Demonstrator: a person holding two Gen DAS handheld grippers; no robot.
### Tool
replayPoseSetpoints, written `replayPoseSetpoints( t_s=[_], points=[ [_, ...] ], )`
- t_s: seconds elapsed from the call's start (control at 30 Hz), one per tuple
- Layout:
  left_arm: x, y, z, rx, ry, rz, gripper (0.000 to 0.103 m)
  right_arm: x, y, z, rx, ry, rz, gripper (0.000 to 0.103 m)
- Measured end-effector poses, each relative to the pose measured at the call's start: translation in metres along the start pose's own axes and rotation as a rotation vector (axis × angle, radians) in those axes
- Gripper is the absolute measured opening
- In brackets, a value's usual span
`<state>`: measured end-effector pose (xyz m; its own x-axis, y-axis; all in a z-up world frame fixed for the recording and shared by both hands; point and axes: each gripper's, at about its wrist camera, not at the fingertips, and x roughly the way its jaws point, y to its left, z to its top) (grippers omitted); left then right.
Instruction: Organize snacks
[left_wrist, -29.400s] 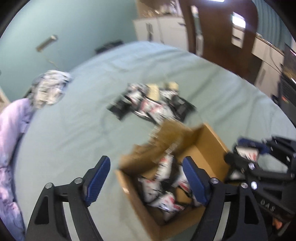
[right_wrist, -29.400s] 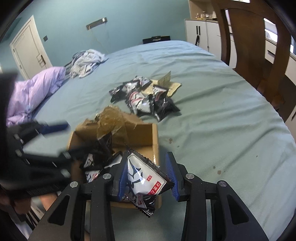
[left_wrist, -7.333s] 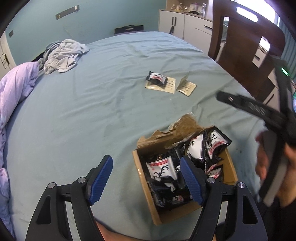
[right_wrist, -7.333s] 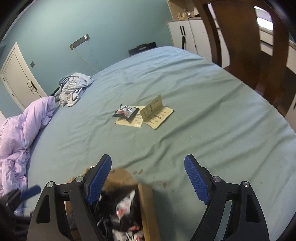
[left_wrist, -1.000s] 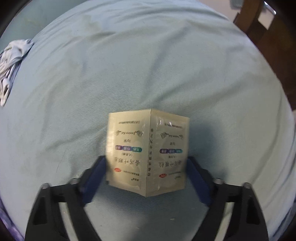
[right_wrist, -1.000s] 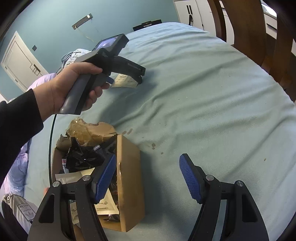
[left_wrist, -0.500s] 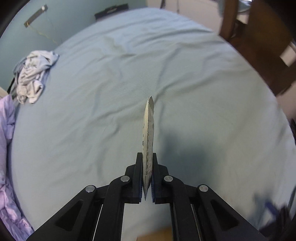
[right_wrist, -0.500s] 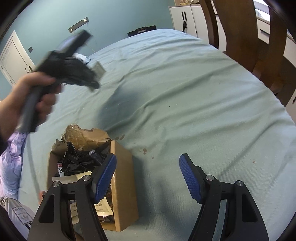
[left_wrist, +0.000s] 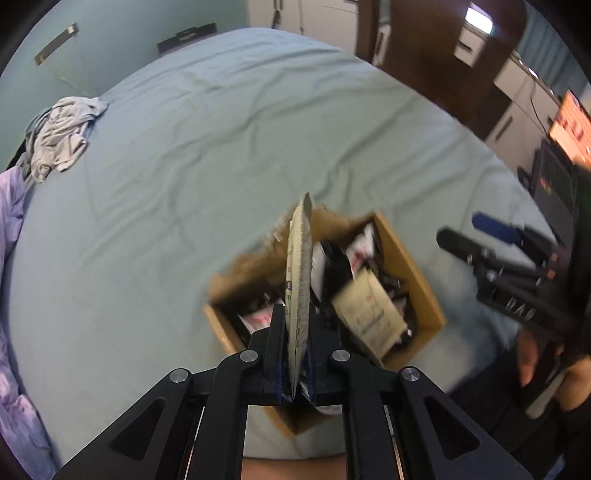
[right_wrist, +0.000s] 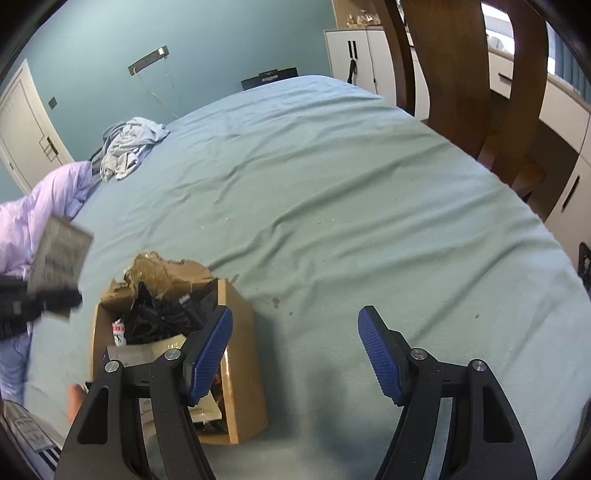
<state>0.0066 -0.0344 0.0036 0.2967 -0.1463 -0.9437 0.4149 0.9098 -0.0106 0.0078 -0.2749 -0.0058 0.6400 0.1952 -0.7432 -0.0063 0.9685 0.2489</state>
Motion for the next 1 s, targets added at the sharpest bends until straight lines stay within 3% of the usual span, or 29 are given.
replayPoseSetpoints(
  t_s=[0.07,0.1,0.13,0.2,0.33,0.57,0.63,0.7,1.0],
  points=[
    [0.006,-0.004,-0.007,-0.01,0.003,-0.015,0.04,-0.001,0.003,-0.004,0.005,0.02,0.021,0.07],
    [0.004,-0.005,-0.011,-0.016,-0.01,-0.014,0.069,-0.002,0.003,-0.006,0.01,0.031,0.036,0.07],
    [0.001,-0.004,-0.015,-0.025,-0.038,-0.006,0.085,-0.004,0.003,-0.008,0.009,0.037,0.043,0.07],
    [-0.007,0.001,-0.019,-0.041,-0.103,0.038,0.086,-0.01,0.005,-0.011,-0.004,0.039,0.032,0.07],
    [-0.019,0.02,-0.027,-0.093,-0.153,0.08,0.086,-0.027,0.004,-0.018,-0.007,0.05,0.044,0.07],
    [-0.032,0.031,-0.039,-0.123,-0.214,0.232,0.087,-0.04,0.013,-0.026,-0.016,0.044,0.048,0.07],
    [-0.035,0.03,-0.04,-0.122,-0.232,0.293,0.095,-0.036,0.02,-0.027,-0.048,0.054,0.033,0.07],
    [-0.036,0.026,-0.041,-0.107,-0.252,0.306,0.1,-0.031,0.029,-0.029,-0.098,0.076,0.023,0.07],
    [-0.017,0.014,-0.033,-0.047,-0.211,0.348,0.1,-0.014,0.06,-0.032,-0.234,0.093,0.011,0.07]
  ],
)
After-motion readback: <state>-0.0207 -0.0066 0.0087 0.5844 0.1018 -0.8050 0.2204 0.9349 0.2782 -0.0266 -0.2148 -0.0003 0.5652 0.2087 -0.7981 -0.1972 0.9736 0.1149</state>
